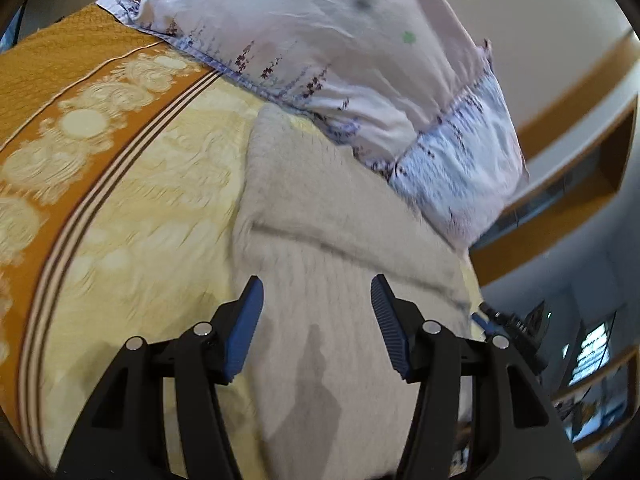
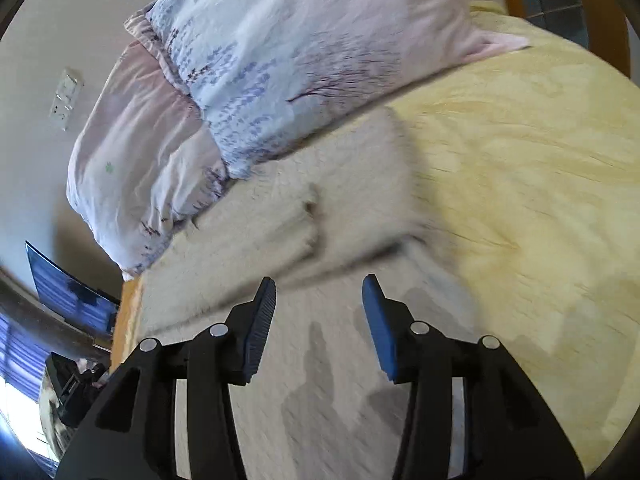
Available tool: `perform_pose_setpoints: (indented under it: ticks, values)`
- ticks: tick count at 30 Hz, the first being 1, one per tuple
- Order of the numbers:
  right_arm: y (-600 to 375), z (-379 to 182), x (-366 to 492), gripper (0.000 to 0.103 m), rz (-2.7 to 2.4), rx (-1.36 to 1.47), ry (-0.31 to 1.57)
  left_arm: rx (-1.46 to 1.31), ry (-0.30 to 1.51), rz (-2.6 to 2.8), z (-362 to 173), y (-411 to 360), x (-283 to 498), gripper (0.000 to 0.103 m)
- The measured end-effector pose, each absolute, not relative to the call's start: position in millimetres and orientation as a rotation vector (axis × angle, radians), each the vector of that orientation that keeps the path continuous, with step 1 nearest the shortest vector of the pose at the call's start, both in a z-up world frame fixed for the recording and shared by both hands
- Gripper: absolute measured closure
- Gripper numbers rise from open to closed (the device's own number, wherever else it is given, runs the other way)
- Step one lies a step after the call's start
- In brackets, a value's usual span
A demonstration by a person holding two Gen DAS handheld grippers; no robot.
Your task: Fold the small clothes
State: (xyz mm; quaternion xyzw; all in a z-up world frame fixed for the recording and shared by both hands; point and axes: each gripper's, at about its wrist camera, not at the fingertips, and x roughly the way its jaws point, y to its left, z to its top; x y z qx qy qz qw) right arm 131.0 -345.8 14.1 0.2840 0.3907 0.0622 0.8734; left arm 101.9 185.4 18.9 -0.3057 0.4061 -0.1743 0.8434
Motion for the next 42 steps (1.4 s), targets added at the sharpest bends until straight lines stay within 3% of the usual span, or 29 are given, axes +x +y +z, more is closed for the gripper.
perform_pose_setpoints:
  ticks: [15,25,36,42]
  values:
    - [-383,-14,52,0.056,0.135,0.638,0.895,-0.672,0.912,-0.449,-7,177,29,0.048]
    - [-371,-36,12,0.059,0.474,0.786,0.925,-0.74,0.901,-0.614,-20,163,-12,0.059]
    - [-354,-67,-9,0.059,0.577,0.723,1.025,-0.685,0.971,-0.744,-44,136,-31,0.061]
    - [-348,-77,-4,0.069,0.593,0.697,1.039,-0.673,1.014,-0.756,-57,120,-25,0.068]
